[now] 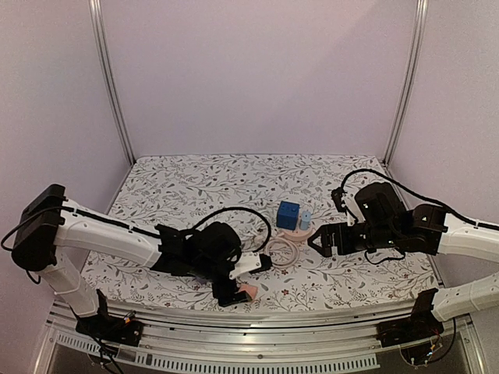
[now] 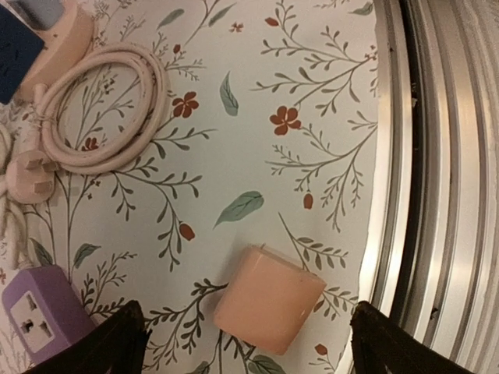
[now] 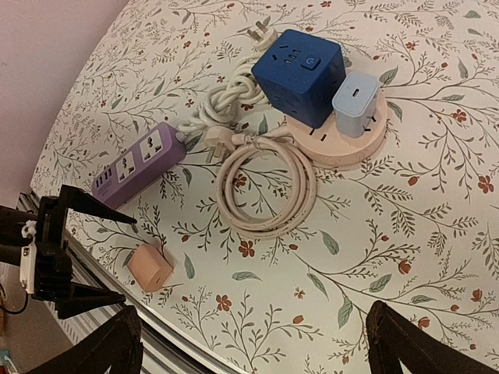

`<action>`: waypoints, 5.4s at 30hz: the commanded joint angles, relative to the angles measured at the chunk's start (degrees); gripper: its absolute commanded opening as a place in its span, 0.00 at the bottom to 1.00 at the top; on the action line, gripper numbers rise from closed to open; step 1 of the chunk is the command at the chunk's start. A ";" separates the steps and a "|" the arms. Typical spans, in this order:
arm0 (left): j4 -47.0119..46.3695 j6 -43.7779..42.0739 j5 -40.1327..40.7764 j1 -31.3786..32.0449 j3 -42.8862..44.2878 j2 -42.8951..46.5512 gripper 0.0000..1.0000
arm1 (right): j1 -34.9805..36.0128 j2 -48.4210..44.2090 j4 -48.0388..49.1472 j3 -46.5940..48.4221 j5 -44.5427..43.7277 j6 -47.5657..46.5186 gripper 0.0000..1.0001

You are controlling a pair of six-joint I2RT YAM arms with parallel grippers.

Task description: Insert the plug

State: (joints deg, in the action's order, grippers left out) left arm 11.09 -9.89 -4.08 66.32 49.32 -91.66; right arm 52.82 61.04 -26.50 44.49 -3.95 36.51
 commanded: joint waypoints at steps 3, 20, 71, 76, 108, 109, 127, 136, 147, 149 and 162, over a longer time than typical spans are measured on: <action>3.71 -0.02 1.49 -0.46 1.35 -4.04 0.91 | 0.32 -0.24 0.65 -0.46 0.35 -1.18 0.99; 5.22 1.37 0.65 -1.20 5.87 -10.82 0.54 | 0.32 0.02 1.84 -0.90 1.44 -1.53 0.99; -31.79 6.82 0.64 -0.67 -9.48 4.02 0.00 | 2.86 30.67 29.21 6.94 38.55 12.51 0.57; -31.56 6.64 1.78 -0.71 -9.33 3.72 0.00 | 2.83 31.81 27.87 8.24 38.50 12.06 0.45; -28.36 15.81 18.38 -0.32 -20.00 20.15 0.99 | 1.23 28.69 18.33 8.63 25.73 9.06 0.00; -26.28 17.32 20.84 -0.38 -19.85 20.82 1.00 | 0.95 27.85 17.79 8.34 24.42 9.02 0.00; -16.67 40.13 16.10 -15.01 -25.39 21.14 0.88 | -3.11 12.23 8.36 3.06 12.83 8.37 0.00; -21.55 39.94 5.61 -15.96 -24.50 12.50 0.89 | -3.25 9.23 5.96 2.75 11.32 8.29 0.00; -29.05 41.67 -2.32 -15.30 -23.74 7.02 0.83 | -3.67 7.84 3.08 4.55 10.10 6.88 0.00; -30.19 42.39 -3.57 -14.83 -23.75 6.85 0.83 | -3.78 8.28 2.60 5.23 10.10 6.66 0.00; -39.36 46.86 -6.30 -8.43 -19.63 -0.08 0.75 | -4.13 8.95 1.06 7.15 9.52 5.59 0.00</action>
State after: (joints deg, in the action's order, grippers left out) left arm -22.52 34.85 -8.54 54.98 26.74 -87.77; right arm 49.30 69.58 -24.32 50.11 6.52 43.00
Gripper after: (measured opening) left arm 0.771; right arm 0.270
